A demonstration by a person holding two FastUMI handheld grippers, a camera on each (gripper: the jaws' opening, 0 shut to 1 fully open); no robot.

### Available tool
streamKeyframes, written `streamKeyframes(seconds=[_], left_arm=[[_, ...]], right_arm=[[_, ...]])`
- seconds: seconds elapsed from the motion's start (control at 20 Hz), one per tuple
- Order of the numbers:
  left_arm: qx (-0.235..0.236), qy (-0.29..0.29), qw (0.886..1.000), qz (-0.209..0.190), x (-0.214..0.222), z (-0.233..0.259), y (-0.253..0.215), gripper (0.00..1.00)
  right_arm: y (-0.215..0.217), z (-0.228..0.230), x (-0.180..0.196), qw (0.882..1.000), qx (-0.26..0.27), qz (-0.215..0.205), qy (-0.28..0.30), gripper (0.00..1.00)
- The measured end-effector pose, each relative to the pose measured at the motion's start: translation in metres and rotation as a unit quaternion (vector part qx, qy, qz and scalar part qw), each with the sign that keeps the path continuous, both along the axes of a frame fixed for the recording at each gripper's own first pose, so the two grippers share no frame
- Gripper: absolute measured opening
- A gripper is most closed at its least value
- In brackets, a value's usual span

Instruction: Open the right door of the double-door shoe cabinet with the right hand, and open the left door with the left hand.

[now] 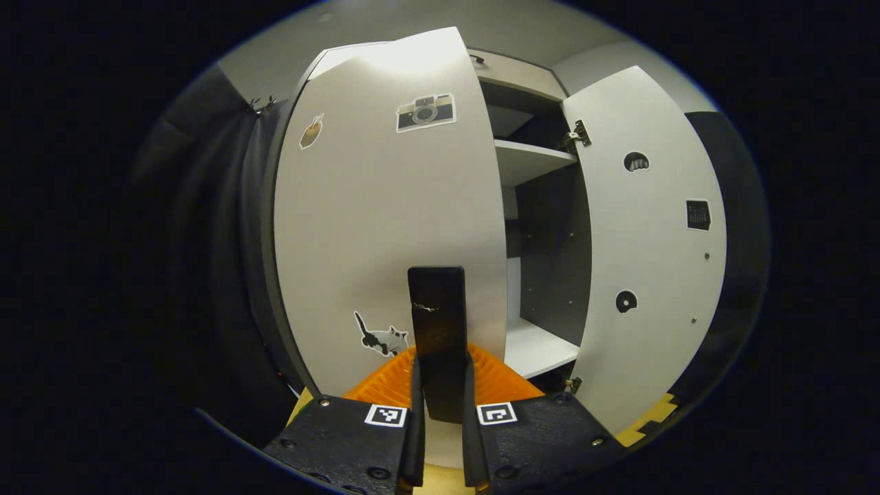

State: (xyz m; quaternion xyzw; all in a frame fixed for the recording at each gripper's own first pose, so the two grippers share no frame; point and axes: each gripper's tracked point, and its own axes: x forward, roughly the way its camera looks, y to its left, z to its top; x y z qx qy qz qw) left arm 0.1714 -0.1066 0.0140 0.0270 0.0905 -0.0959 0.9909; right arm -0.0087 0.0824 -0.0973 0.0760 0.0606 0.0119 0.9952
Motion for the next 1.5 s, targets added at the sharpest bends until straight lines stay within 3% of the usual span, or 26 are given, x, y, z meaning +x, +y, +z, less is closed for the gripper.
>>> streamKeyframes(seconds=[0.35,0.7,1.0,1.5], left_arm=[[-0.011,-0.005,1.0,0.008,-0.04,0.004,0.043,0.23],[0.009,-0.018,1.0,0.024,-0.058,0.009,0.076,0.18],[-0.009,-0.018,1.0,0.023,-0.069,0.012,0.106,0.16],[0.014,-0.027,0.995,0.091,-0.071,0.013,0.18,0.03]], right_arm=[[0.003,0.001,0.0,1.0,0.018,-0.009,0.0,0.99],[0.025,0.0,0.0,1.0,0.015,0.004,0.001,0.99],[0.034,-0.008,0.005,1.0,0.014,0.012,0.009,1.0],[0.044,-0.011,0.009,1.0,0.005,0.019,0.009,1.0]])
